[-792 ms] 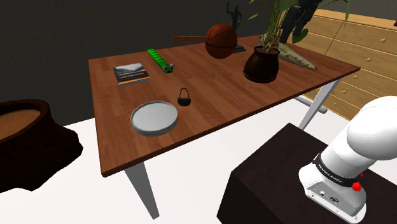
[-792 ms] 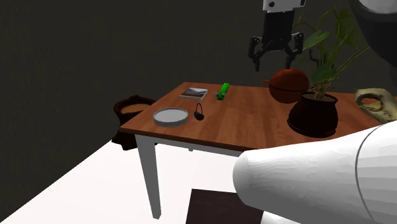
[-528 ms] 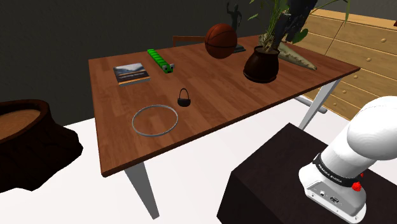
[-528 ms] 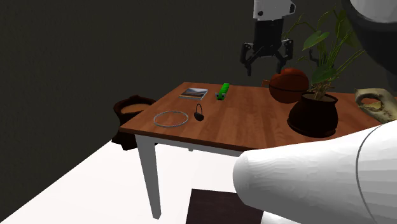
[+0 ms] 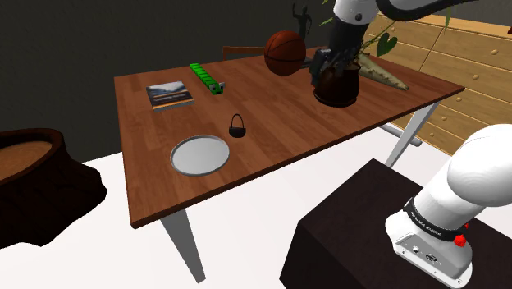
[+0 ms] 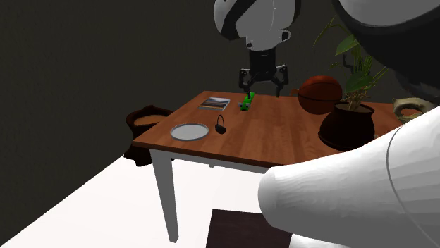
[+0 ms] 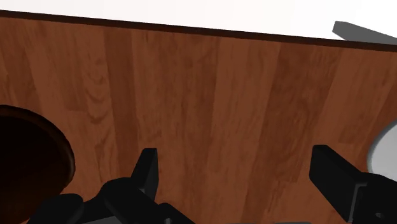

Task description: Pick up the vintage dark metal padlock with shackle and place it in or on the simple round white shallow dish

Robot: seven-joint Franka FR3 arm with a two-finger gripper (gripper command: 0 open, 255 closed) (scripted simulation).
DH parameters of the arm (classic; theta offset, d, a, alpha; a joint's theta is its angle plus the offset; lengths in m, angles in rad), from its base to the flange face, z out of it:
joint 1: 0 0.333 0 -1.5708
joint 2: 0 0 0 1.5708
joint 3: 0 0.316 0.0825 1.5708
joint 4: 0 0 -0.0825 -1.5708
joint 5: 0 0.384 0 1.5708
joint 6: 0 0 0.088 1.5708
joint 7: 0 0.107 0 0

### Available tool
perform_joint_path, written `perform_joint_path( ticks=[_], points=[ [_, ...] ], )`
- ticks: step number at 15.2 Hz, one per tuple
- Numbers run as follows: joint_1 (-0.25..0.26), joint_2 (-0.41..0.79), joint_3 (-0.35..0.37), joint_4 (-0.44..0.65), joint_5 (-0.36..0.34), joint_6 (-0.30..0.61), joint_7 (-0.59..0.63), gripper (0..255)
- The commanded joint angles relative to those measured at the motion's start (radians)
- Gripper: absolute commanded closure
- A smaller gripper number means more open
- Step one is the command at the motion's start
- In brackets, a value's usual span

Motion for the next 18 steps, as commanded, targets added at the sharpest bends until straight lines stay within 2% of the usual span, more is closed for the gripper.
perform_joint_path(
  ticks=[1,6,11,14,16,18],
  points=[
    [-0.007,0.031,0.049,-0.011,0.0,0.059,0.068,0],
    [-0.051,0.164,0.191,0.004,-0.038,0.207,0.257,0],
    [-0.14,0.34,0.354,0.071,-0.157,0.321,0.487,0],
    [-0.211,0.471,0.461,0.137,-0.29,0.357,0.659,0],
    [-0.252,0.576,0.528,0.195,-0.414,0.358,0.792,0],
    [-0.268,0.699,0.574,0.264,-0.561,0.333,0.933,0]
  ],
)
